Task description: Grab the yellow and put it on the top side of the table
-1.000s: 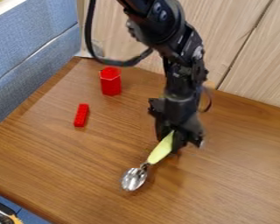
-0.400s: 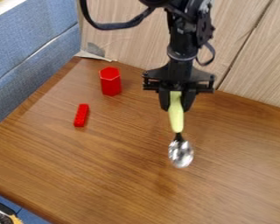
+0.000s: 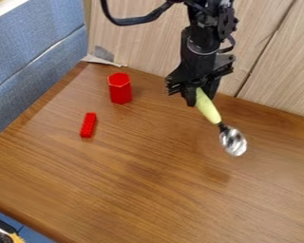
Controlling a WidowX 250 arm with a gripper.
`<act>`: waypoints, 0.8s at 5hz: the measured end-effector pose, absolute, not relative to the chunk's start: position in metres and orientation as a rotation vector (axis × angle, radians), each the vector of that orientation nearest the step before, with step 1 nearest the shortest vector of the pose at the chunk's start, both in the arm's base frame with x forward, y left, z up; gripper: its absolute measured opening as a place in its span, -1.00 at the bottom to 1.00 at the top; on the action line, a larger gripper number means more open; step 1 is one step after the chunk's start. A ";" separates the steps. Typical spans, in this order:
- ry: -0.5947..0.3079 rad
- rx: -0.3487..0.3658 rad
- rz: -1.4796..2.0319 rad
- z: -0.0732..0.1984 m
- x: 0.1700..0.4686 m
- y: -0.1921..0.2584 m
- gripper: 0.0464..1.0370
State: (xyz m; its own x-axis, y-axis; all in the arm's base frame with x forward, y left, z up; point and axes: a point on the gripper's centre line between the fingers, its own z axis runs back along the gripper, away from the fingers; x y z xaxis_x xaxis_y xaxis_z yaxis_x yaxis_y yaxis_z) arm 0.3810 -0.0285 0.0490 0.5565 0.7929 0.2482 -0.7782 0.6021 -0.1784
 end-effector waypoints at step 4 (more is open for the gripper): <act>-0.284 -0.028 1.293 0.009 0.420 -0.008 -0.27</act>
